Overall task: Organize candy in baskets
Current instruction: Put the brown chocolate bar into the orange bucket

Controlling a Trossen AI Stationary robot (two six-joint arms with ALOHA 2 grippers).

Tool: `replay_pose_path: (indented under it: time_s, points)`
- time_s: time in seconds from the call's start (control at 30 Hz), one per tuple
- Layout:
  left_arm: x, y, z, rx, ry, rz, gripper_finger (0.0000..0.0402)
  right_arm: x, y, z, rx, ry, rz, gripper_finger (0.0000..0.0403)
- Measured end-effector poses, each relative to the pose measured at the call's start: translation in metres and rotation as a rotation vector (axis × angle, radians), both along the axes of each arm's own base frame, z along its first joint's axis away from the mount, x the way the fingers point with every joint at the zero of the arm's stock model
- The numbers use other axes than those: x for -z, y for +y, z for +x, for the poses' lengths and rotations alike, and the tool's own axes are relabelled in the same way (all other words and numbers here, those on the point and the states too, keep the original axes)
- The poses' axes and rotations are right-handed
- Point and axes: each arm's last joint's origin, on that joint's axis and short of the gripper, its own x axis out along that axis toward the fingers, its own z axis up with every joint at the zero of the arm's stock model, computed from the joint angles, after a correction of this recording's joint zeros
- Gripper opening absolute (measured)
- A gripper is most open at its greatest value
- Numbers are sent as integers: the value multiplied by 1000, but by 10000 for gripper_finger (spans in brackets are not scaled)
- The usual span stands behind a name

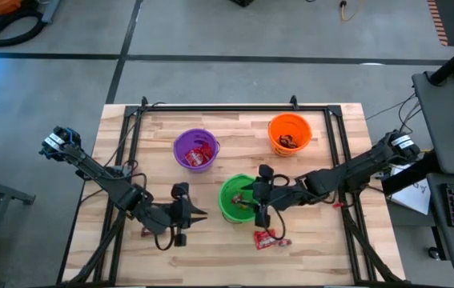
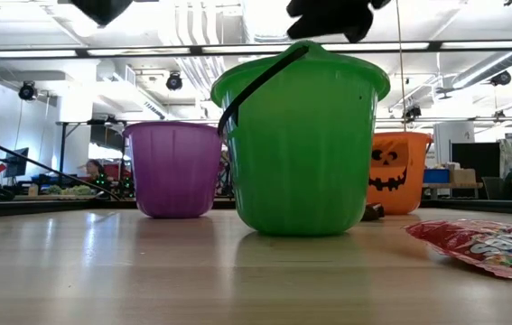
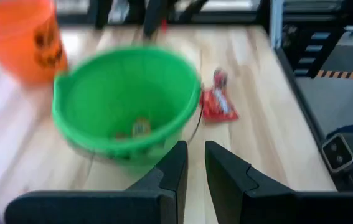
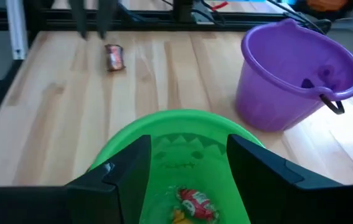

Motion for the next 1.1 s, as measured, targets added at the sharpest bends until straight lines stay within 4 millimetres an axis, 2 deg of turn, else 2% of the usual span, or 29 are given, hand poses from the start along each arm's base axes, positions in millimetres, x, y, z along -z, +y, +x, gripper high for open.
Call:
replay_pose_path:
  time_s: [0.23, 0.53, 0.8, 0.97, 1.1]
  points:
    - [19, 6, -13, -112, 242, -186, 41, -11, -4, -15, -54, 41, 41, 206]
    - [33, 7, -32, -202, 575, -422, 41, -14, -5, -21, -83, 66, 51, 206]
    - [36, 3, -43, -194, 745, -492, 43, -16, -6, -24, -98, 71, 26, 206]
    - [43, -6, -55, -199, 816, -444, 74, -19, -7, -27, -117, 80, 33, 206]
    - [54, -14, -63, -259, 909, -406, 123, -19, -7, -28, -127, 87, 31, 206]
